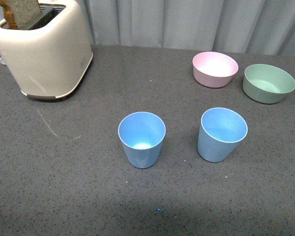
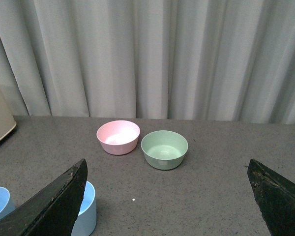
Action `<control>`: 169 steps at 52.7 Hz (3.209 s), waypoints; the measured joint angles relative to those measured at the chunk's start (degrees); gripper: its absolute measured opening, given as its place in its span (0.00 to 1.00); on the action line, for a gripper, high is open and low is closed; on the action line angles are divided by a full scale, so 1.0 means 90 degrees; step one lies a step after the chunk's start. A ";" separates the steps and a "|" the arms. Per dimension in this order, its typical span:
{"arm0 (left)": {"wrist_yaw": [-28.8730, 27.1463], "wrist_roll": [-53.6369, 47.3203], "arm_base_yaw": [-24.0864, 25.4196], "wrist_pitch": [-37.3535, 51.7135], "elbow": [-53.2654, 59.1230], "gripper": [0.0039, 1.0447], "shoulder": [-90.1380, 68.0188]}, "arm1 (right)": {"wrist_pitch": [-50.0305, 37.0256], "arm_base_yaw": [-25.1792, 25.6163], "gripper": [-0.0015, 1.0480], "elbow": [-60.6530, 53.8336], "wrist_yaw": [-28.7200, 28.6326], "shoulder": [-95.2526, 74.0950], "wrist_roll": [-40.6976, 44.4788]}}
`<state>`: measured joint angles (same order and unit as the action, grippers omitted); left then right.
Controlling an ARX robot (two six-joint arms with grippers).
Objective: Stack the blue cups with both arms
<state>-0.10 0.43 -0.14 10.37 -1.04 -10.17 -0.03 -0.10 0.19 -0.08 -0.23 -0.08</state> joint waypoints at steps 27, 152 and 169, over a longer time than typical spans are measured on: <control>0.0010 0.0000 0.0000 -0.1139 0.0000 0.18 0.1103 | 0.0000 0.0000 0.91 0.0000 0.0000 0.0000 -0.0002; 0.0007 -0.0017 0.0000 -0.1144 0.0000 0.94 0.1105 | 0.1212 -0.1724 0.01 0.6067 -0.0653 -1.1349 -0.1916; 0.0007 -0.0017 0.0000 -0.1144 0.0000 0.94 0.1105 | 0.1326 -0.2727 0.01 0.6521 -0.1056 -1.0800 -0.1919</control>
<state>-0.03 0.27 -0.14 0.08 -1.04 -0.23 11.90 -24.64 58.87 -9.58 -97.43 -17.34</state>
